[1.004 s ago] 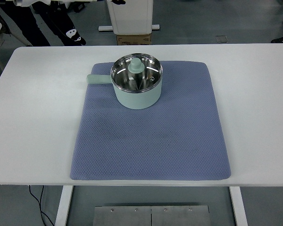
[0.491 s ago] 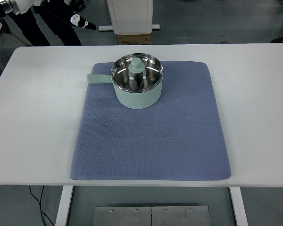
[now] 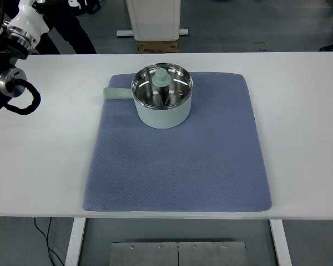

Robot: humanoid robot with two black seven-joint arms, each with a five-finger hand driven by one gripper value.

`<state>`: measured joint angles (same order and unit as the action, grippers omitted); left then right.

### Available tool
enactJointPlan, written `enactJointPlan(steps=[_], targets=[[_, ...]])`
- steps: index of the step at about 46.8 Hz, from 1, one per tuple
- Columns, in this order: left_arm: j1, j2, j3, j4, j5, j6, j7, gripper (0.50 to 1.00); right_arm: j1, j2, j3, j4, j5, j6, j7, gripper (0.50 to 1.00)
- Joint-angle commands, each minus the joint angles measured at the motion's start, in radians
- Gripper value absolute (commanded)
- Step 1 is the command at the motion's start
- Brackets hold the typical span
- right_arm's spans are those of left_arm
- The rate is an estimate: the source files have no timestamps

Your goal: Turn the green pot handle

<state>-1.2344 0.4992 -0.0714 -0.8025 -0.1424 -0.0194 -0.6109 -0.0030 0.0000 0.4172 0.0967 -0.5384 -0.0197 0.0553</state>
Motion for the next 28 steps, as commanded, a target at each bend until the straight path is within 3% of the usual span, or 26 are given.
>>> enactJointPlan(steps=[1,12,17,28], targets=[[0.053,-0.030,-0.073,0.023,-0.143,0.004,0.000,1.000,0.000,0.000,0.000,0.000,0.000,0.000,0.000,1.000],[0.170,-0.146,-0.209,0.092,-0.144,0.013,0.002,1.000,0.000,0.000,0.000,0.000,0.000,0.000,0.000,1.000],[0.197,-0.197,-0.232,0.138,-0.143,0.015,0.040,1.000,0.000,0.000,0.000,0.000,0.000,0.000,0.000,1.000],[0.223,-0.283,-0.261,0.204,-0.143,-0.001,0.043,1.000,0.000,0.000,0.000,0.000,0.000,0.000,0.000,1.000]])
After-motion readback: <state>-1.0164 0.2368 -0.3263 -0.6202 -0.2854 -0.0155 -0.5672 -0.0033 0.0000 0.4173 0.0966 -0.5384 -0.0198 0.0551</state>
